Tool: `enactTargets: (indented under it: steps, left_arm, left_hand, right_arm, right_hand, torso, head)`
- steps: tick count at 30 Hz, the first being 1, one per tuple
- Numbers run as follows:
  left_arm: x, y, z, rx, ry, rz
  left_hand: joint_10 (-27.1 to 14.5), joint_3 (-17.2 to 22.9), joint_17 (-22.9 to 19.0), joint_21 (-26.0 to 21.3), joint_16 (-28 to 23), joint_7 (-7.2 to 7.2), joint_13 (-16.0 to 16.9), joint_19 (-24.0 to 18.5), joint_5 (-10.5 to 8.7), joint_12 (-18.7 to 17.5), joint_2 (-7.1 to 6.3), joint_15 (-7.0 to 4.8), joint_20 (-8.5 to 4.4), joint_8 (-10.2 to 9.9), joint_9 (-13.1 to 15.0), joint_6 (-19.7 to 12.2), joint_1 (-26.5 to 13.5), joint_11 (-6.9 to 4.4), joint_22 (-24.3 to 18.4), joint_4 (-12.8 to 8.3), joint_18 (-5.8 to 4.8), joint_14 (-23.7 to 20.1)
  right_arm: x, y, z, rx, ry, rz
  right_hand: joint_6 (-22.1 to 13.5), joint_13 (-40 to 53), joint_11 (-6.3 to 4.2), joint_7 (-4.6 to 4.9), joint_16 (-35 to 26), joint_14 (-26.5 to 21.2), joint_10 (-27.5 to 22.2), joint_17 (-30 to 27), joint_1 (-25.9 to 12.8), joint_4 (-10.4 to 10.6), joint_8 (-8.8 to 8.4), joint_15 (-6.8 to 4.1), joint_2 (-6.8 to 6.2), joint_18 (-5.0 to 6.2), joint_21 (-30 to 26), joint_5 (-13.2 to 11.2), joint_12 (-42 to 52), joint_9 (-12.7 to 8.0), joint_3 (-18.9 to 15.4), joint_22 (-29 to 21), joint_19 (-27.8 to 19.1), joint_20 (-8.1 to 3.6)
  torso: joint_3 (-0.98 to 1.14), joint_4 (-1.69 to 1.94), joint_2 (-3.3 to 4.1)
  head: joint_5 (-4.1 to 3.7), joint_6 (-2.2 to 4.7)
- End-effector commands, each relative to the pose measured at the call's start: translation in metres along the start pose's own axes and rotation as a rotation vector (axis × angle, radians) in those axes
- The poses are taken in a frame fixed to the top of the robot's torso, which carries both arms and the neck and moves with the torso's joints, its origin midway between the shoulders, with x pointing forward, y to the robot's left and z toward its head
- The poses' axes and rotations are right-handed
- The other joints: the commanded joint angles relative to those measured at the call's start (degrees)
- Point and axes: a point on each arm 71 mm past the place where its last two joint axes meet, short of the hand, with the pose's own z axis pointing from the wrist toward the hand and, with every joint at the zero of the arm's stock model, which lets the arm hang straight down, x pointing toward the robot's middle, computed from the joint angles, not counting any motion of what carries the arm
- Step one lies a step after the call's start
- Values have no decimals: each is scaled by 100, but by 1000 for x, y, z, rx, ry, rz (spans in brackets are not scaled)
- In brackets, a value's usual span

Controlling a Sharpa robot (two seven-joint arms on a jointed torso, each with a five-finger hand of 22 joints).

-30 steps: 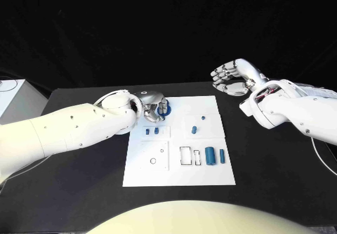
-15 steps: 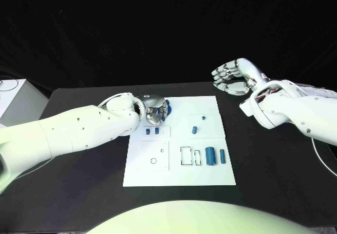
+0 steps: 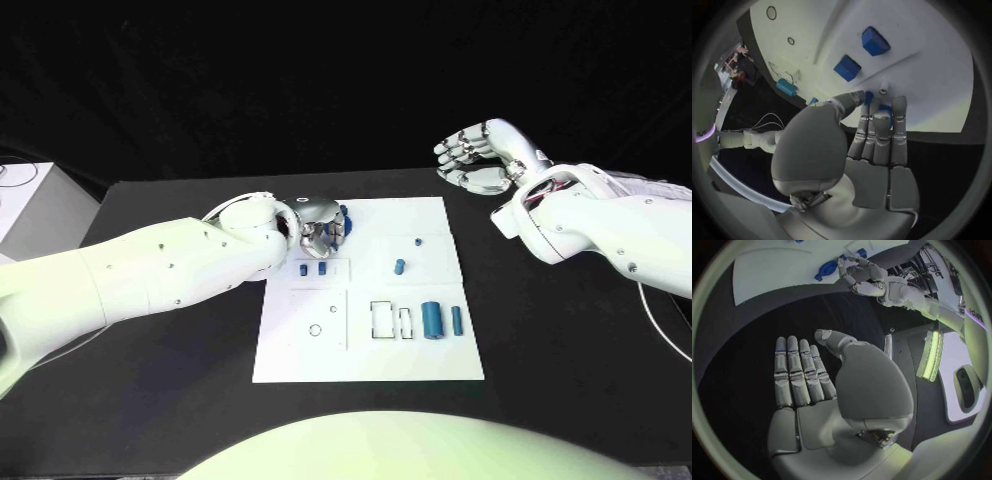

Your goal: Assemble the parts on the task board

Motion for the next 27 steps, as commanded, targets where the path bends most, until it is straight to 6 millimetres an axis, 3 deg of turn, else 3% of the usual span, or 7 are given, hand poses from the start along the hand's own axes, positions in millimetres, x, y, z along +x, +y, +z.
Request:
enactTargets:
  steps: [1, 13, 27]
  left_arm:
    - [2, -3, 1, 13, 24, 2]
    - [3, -1, 3, 8, 24, 2]
    - [10, 0, 4, 5, 33, 6]
  left_hand:
    - [75, 42, 73, 49, 70, -3, -19, 56, -28, -5, 36, 2, -3, 8, -7, 69, 12, -7, 50, 0, 24, 74]
    - [427, 146, 304, 360, 322, 3, -165, 236, -38, -226, 136, -66, -66, -135, -29, 225, 93, -77, 397, -142, -30, 279]
    - [681, 214, 199, 510, 357, 53, -416, 214, -42, -820, 139, -24, -43, -395, -29, 245, 64, -17, 551, -277, -42, 276]
  right_arm:
    - [1, 1, 0, -12, 10, 3]
    - [2, 1, 1, -11, 18, 7]
    - [2, 2, 0, -11, 23, 9]
  right_hand:
    - [-30, -3, 4, 3, -39, -24, -39, -13, -19, 12, -31, 2, -34, 61, -41, 24, -13, 7, 24, -13, 5, 39]
    - [-29, -2, 5, 4, -44, -38, -40, -26, -24, 22, -31, 7, -31, 61, -65, 23, -11, 12, 25, -33, 4, 44]
    - [-30, -2, 8, 7, -48, -51, -43, -40, -35, 34, -33, 12, -30, 61, -91, 23, -9, 17, 23, -54, 4, 50]
  torso:
    - [-1, -1, -1]
    - [2, -6, 2]
    - [1, -5, -4]
  head:
    - [1, 0]
    - [-2, 0]
    - [-16, 0]
